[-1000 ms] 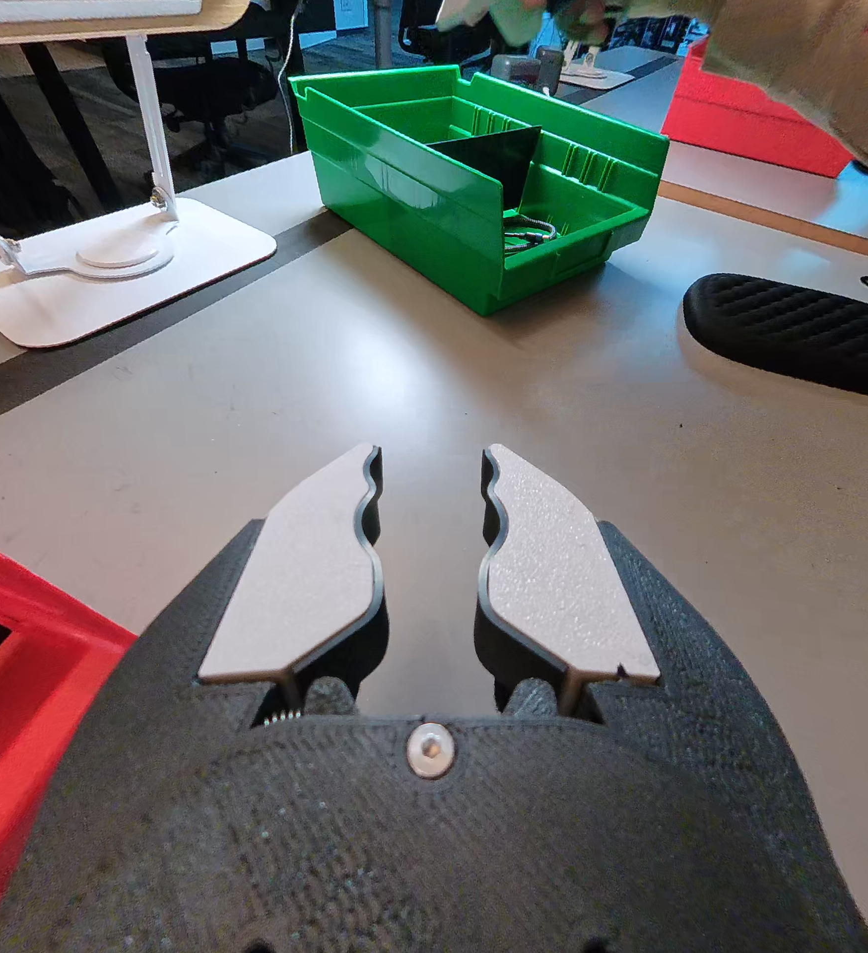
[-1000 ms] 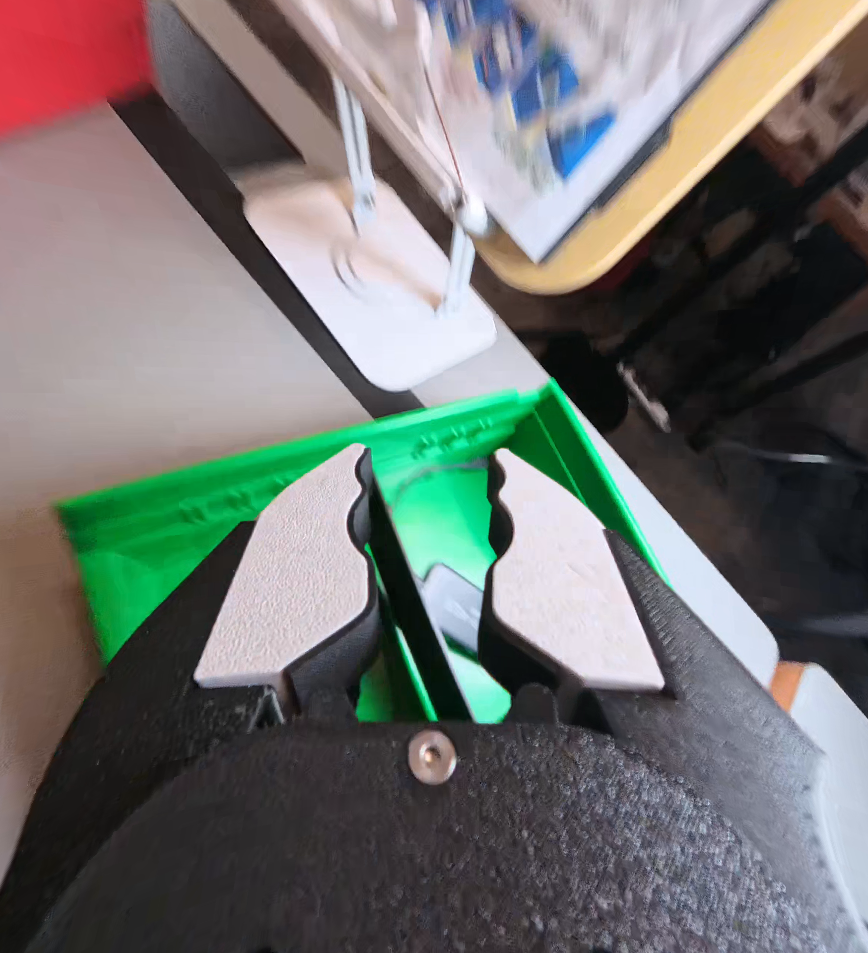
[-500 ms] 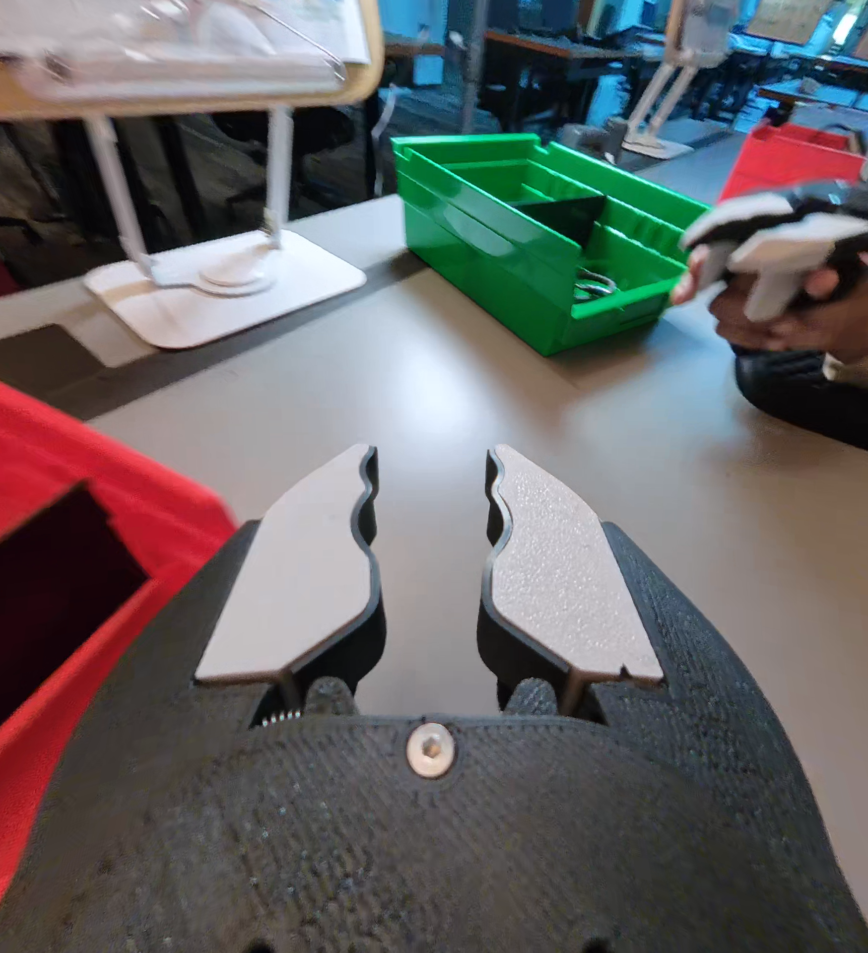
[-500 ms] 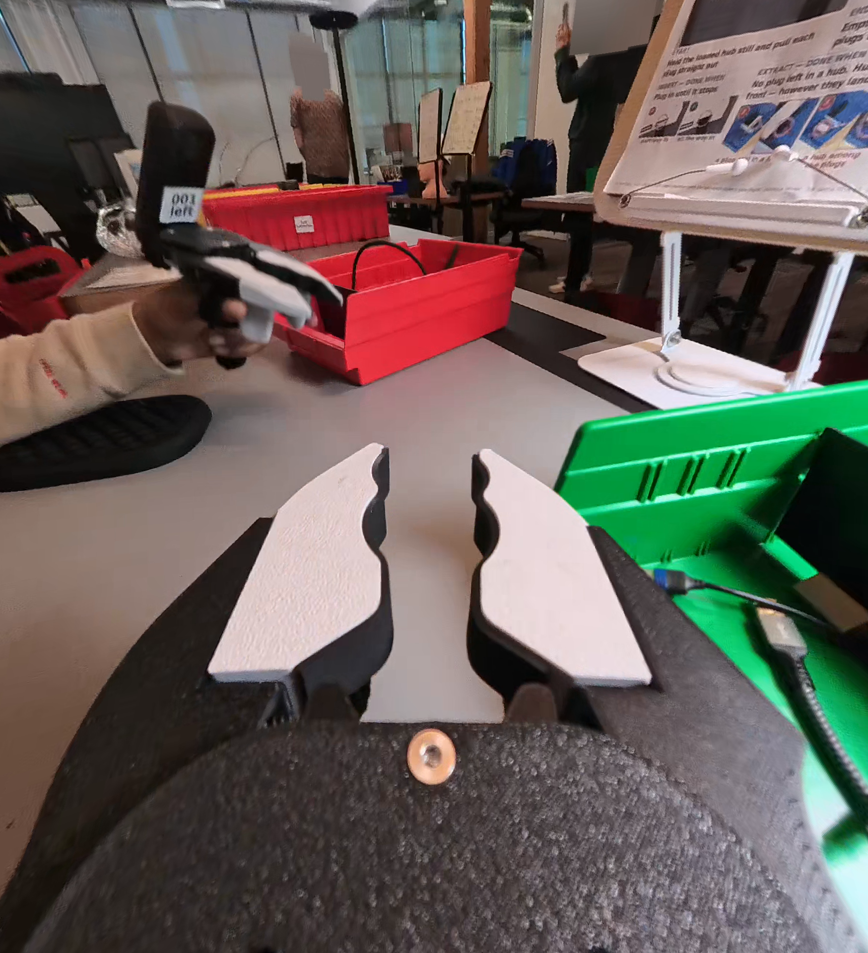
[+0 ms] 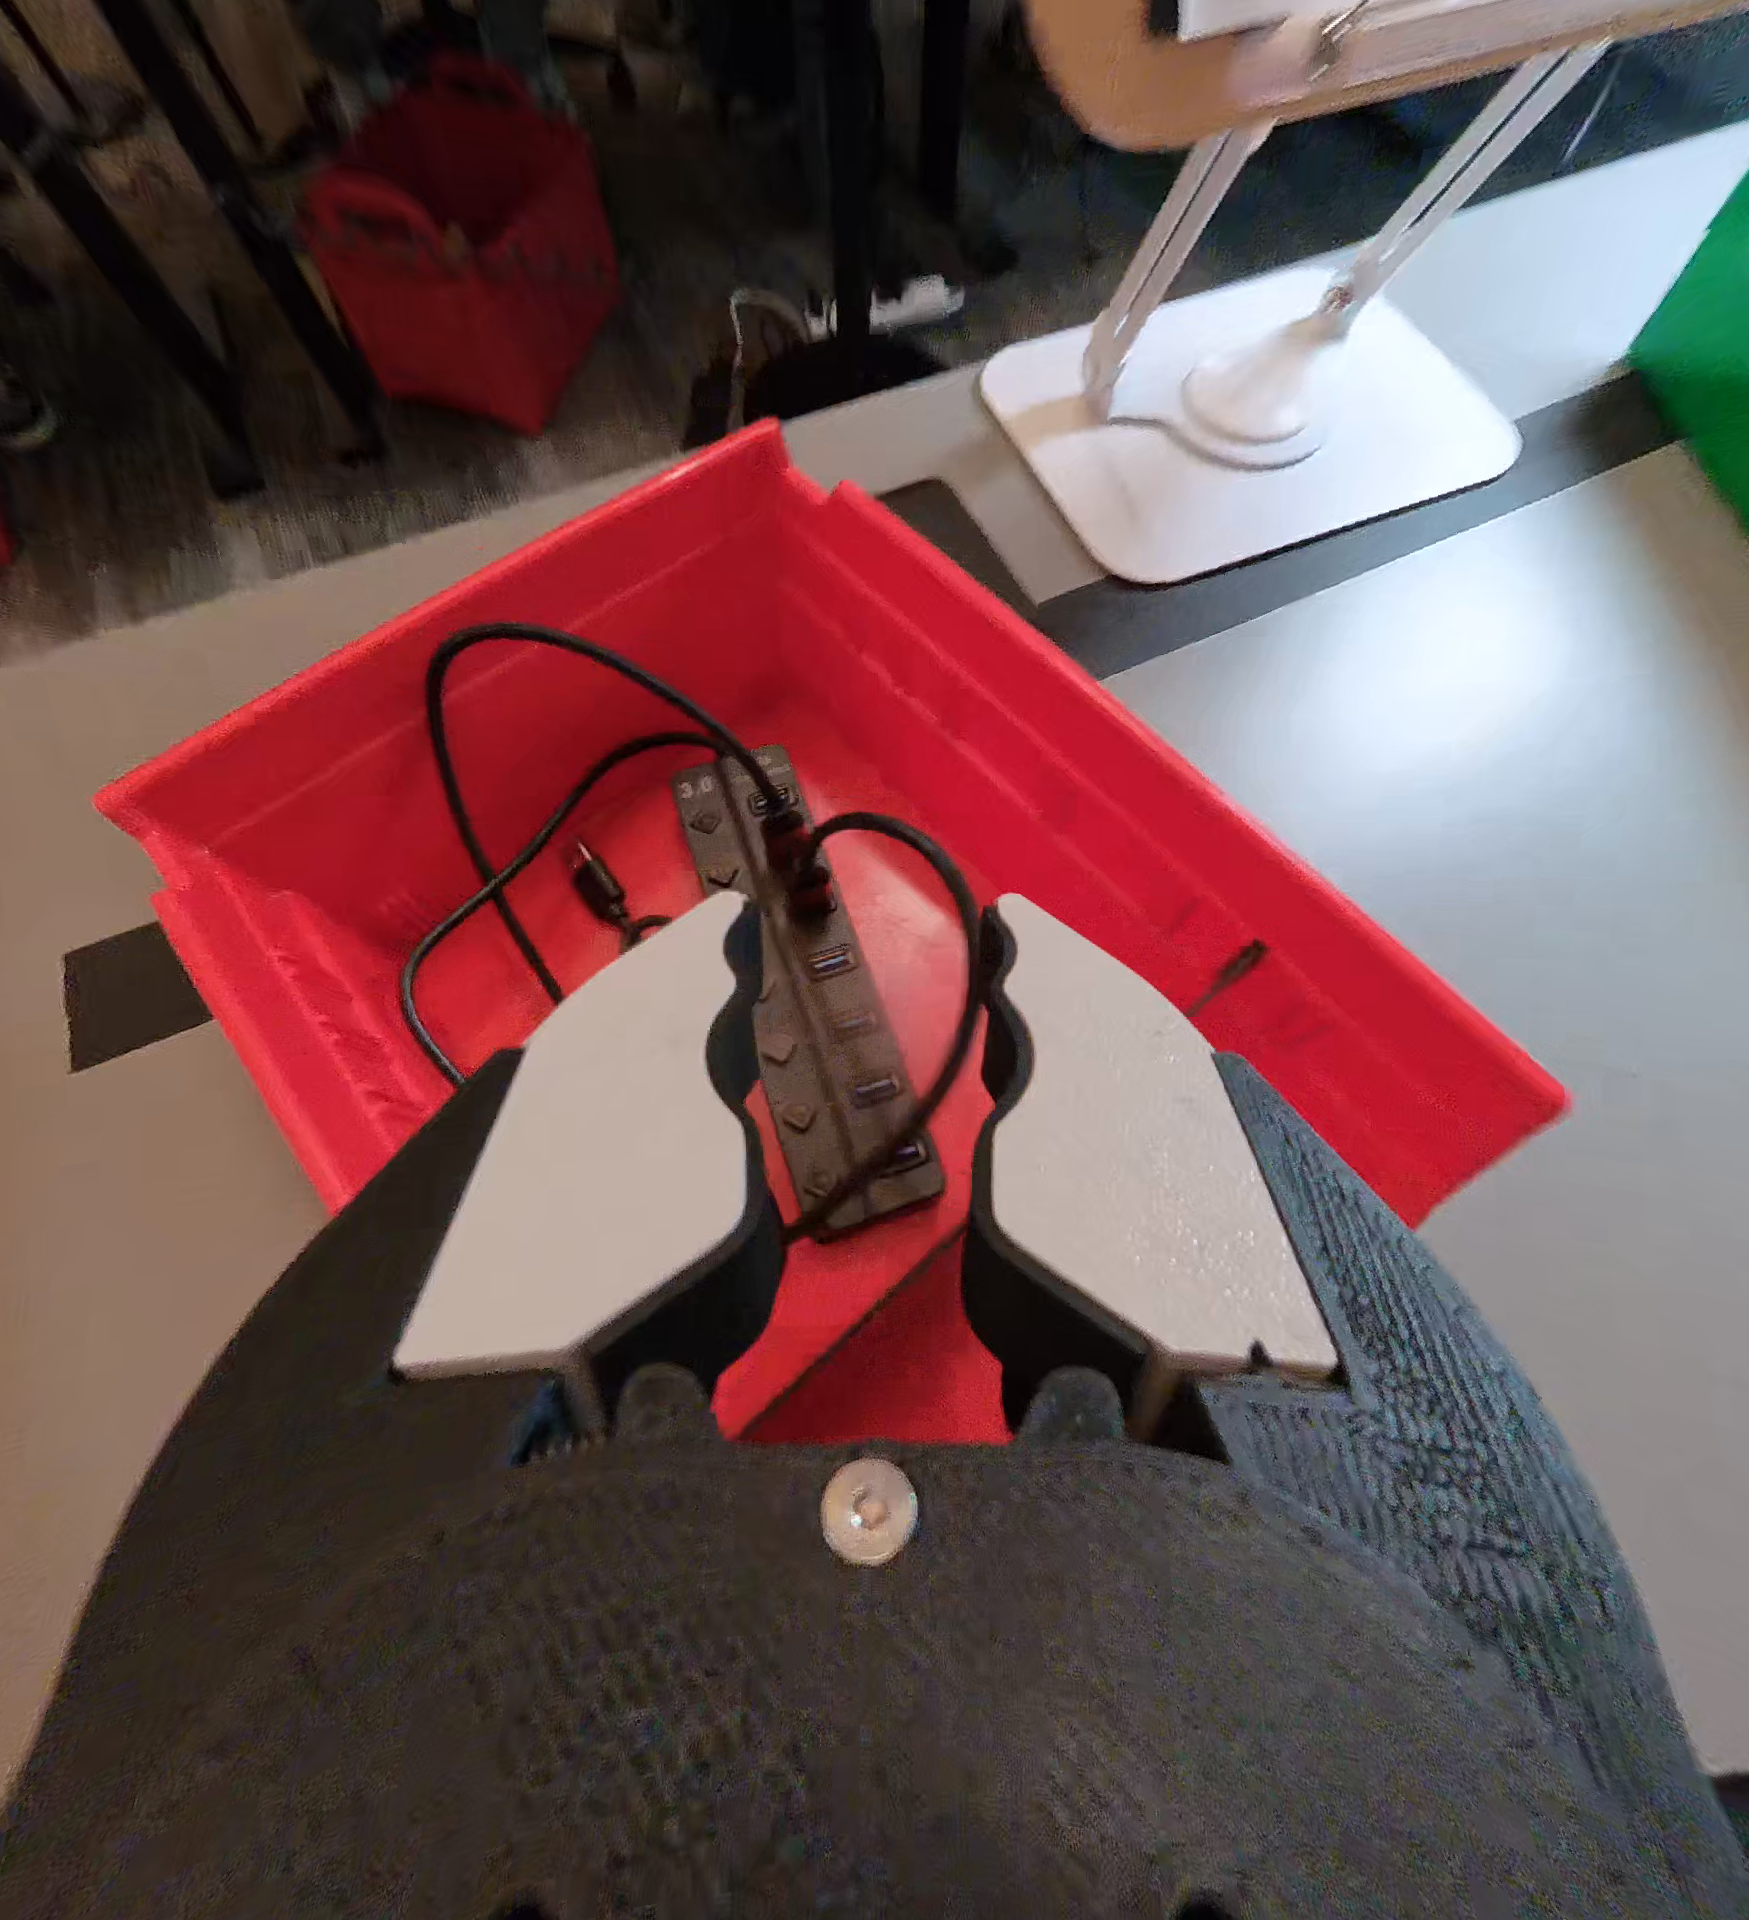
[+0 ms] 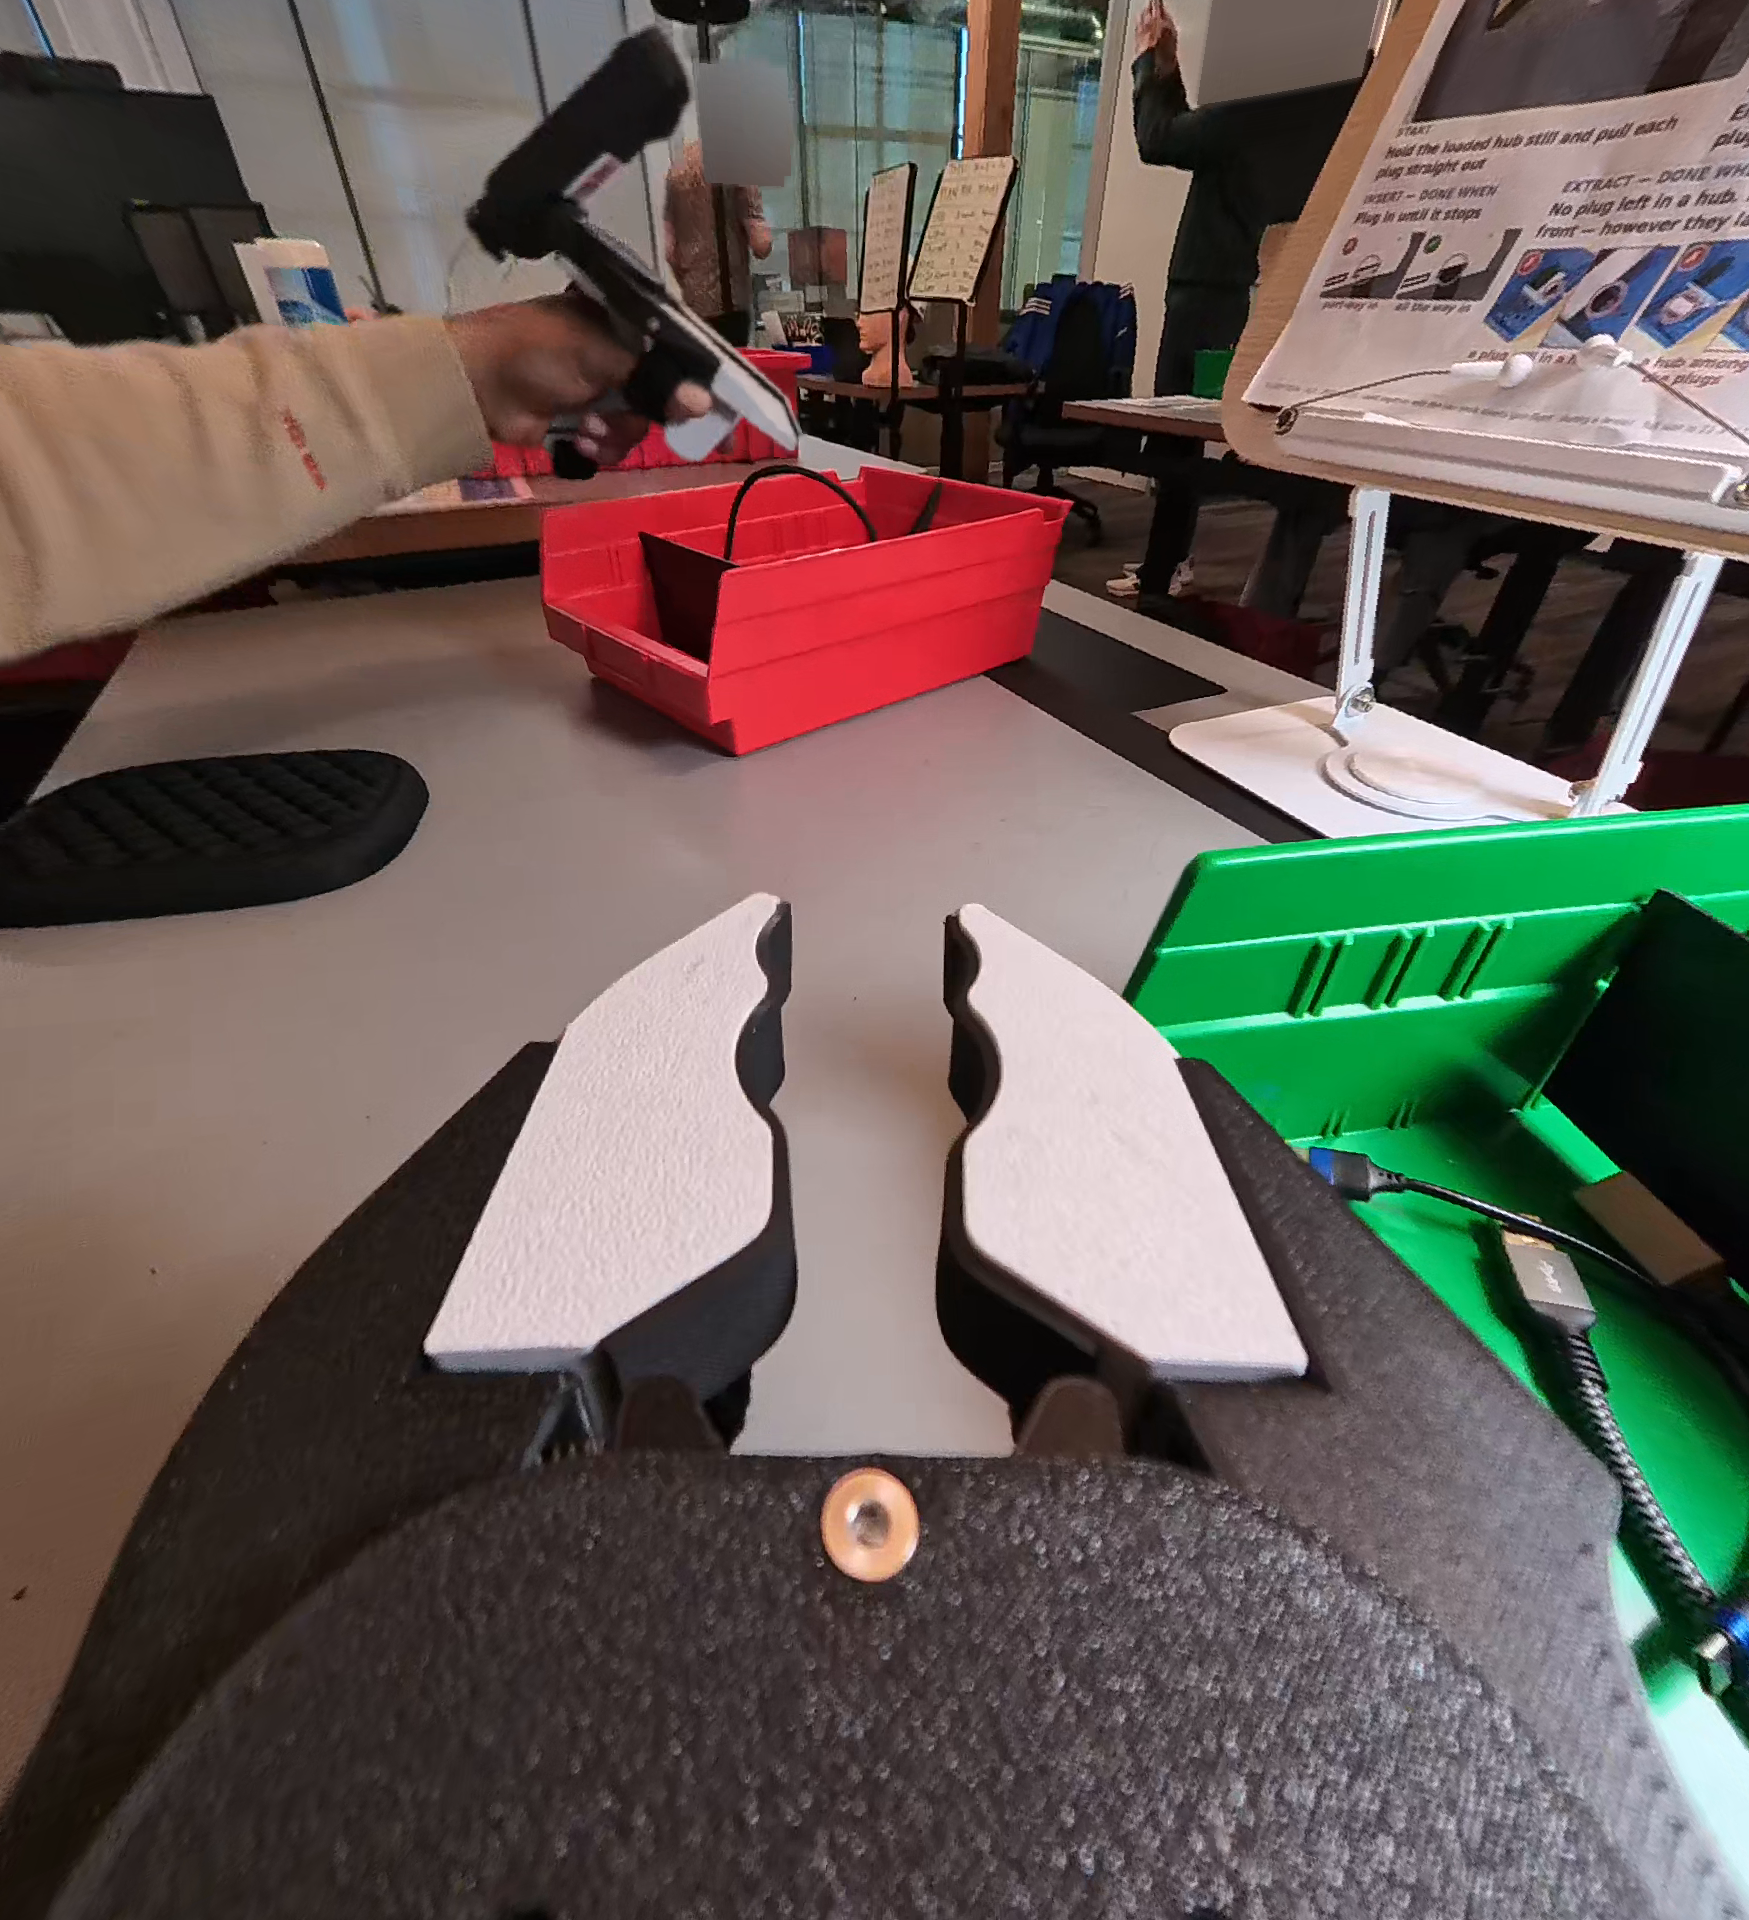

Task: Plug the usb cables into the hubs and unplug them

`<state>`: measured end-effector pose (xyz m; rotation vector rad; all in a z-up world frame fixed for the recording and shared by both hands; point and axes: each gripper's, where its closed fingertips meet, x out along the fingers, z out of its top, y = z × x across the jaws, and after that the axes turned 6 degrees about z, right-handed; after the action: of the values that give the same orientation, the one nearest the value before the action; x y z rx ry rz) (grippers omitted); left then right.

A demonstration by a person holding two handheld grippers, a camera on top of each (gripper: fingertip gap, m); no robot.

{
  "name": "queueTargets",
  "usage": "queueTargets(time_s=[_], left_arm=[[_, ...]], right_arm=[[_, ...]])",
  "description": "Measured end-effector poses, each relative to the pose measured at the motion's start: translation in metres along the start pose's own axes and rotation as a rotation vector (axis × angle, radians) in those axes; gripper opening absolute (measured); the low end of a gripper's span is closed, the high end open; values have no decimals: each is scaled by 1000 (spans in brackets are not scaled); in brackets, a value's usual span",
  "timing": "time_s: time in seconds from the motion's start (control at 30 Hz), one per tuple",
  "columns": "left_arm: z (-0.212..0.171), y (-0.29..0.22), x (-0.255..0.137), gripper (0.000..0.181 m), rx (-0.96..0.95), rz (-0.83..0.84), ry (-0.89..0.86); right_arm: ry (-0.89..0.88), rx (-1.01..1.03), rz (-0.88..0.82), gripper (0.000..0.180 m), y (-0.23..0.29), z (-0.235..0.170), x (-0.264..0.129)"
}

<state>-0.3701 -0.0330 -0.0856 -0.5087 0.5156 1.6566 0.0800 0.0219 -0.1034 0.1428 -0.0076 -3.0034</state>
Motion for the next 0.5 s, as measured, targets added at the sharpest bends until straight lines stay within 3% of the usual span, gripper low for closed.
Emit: queueTargets(time_s=[0.17,0.33,0.5], left_arm=[[-8,25,46,41,-99,12,251],[-52,19,87,52,-117,-11,558],[-90,7,102,65,-70,-6,767]], right_arm=[[31,10,2,26,0,-7,3],[78,-22,-5,24,2,-15,4],[94,-15,-13,23,0,-17,3]])
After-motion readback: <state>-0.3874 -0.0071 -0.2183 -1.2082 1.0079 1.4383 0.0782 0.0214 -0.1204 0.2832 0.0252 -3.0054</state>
